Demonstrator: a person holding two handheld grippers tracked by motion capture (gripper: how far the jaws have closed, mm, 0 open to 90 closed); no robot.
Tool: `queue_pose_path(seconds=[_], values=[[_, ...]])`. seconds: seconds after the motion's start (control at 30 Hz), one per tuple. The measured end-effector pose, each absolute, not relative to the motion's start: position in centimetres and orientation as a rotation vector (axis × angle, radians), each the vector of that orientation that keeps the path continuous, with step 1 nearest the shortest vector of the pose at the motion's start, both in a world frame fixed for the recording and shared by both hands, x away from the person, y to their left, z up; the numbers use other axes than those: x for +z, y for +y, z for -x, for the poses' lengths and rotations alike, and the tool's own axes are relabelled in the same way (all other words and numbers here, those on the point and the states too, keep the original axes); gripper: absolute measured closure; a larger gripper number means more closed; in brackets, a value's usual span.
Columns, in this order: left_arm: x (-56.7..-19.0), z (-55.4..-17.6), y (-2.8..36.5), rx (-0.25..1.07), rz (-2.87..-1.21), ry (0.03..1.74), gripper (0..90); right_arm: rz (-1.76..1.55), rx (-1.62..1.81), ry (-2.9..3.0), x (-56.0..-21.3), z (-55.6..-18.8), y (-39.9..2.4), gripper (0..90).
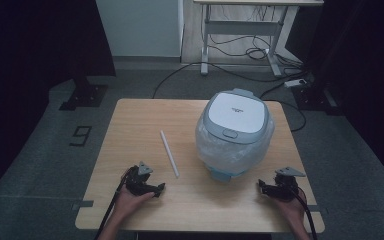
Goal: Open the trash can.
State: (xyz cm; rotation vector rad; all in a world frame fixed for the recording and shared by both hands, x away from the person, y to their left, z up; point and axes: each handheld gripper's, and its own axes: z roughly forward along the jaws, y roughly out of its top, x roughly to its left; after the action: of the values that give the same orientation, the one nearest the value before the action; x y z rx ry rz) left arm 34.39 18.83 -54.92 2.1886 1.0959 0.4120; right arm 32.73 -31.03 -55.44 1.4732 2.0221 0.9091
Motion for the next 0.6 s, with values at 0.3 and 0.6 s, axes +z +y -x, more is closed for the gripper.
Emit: queue_pose_path(seconds=[0.3,0.6], values=[[-54.9,-34.4,18.8,0.412,-2.188,1.096,4.3,-1.454,1.043,2.006,-54.0,-31.7,-32.6,33.9],[-54.9,-34.4,18.8,0.411,-2.19,1.095,3.9,-1.404,1.263,2.017,-52.4,-30.8,-34.4,64.6]])
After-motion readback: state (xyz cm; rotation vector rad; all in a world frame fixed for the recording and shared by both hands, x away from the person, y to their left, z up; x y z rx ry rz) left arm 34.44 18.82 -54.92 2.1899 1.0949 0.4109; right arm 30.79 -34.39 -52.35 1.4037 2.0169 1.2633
